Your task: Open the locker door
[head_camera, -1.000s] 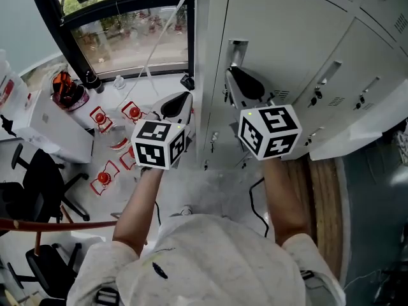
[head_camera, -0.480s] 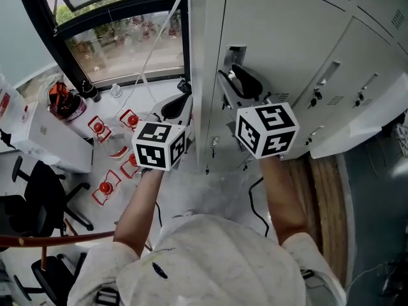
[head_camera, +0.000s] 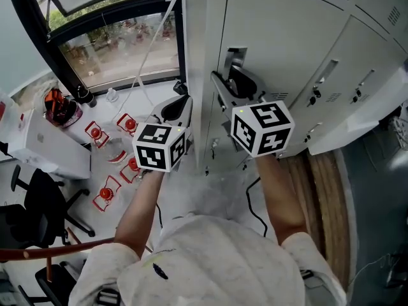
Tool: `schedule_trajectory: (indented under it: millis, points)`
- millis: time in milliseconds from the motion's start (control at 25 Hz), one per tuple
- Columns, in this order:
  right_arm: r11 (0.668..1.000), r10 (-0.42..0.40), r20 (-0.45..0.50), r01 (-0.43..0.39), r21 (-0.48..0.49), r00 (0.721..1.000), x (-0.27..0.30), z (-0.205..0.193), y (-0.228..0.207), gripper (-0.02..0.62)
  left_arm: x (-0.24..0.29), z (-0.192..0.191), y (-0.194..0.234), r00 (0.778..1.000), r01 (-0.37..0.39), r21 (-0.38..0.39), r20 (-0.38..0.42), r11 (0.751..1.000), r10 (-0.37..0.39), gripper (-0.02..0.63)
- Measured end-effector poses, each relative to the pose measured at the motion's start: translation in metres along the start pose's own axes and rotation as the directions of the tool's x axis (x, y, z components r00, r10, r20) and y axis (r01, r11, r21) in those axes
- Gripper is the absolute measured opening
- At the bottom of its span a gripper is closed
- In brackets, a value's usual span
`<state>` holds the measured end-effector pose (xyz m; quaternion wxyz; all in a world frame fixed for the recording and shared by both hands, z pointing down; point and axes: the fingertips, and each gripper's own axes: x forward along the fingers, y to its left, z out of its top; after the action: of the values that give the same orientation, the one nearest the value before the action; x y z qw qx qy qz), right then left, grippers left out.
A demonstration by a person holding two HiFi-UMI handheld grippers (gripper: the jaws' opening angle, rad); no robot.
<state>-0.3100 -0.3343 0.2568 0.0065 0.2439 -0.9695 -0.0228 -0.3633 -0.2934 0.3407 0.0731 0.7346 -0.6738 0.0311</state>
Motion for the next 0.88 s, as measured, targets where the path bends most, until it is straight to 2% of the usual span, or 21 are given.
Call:
schedule_trajectory:
  millis: [640, 880]
  points:
    - [0.998, -0.054, 0.018, 0.053, 0.031, 0.998, -0.005, 0.002, 0.001, 0.132, -0.011, -0.007, 0.011, 0.999, 0.031, 0.005, -0.017, 1.0, -0.031, 0.006]
    - [0.997, -0.08, 0.014, 0.08, 0.02, 0.997, -0.015, 0.002, 0.005, 0.132, -0.009, -0.007, 0.001, 0.997, 0.07, 0.014, -0.02, 0.997, -0.07, 0.006]
